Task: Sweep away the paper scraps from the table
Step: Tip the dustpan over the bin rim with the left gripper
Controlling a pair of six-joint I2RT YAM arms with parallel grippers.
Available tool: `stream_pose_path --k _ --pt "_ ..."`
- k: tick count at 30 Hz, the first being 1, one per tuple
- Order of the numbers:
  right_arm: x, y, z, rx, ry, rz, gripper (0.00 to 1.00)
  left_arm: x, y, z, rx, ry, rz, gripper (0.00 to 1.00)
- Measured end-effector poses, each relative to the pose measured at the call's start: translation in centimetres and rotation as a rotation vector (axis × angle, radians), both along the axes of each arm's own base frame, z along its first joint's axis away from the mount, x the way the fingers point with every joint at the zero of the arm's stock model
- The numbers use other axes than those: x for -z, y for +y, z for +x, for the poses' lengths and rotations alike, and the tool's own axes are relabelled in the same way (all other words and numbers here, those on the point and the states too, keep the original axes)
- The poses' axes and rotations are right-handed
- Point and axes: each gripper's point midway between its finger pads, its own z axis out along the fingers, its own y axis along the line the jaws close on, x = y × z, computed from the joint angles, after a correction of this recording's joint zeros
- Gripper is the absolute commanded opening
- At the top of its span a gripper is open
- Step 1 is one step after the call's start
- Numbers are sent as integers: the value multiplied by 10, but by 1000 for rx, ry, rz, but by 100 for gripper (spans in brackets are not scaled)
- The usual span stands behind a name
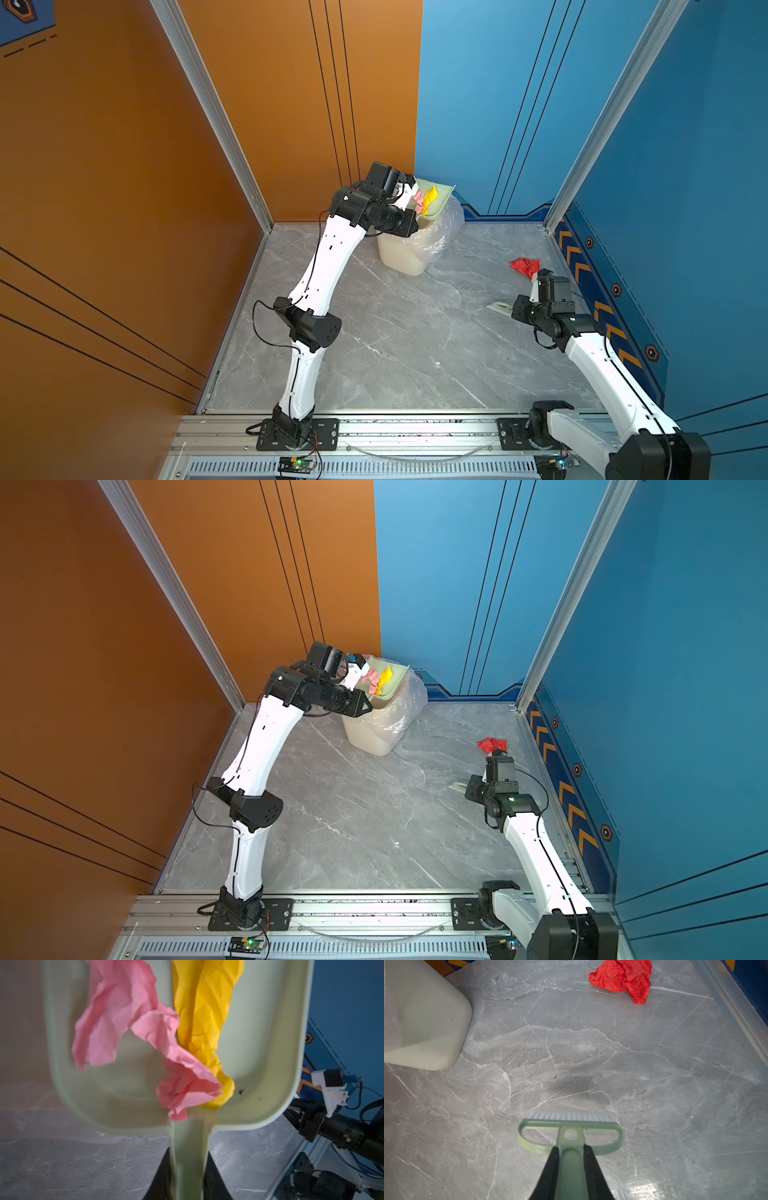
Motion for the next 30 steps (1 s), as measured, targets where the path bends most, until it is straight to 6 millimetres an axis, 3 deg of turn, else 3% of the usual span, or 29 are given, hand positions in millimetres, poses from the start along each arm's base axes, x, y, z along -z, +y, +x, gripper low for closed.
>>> stream_pose_path --k 8,17,30 --pt "4 0 1 -1 14 0 0 -3 -11 10 3 85 -159 0" --pt "4 0 1 -1 14 -1 0 -22 -31 16 34 152 -357 0" --pt "3 0 1 -1 10 -2 0 -9 -59 32 61 354 -623 0"
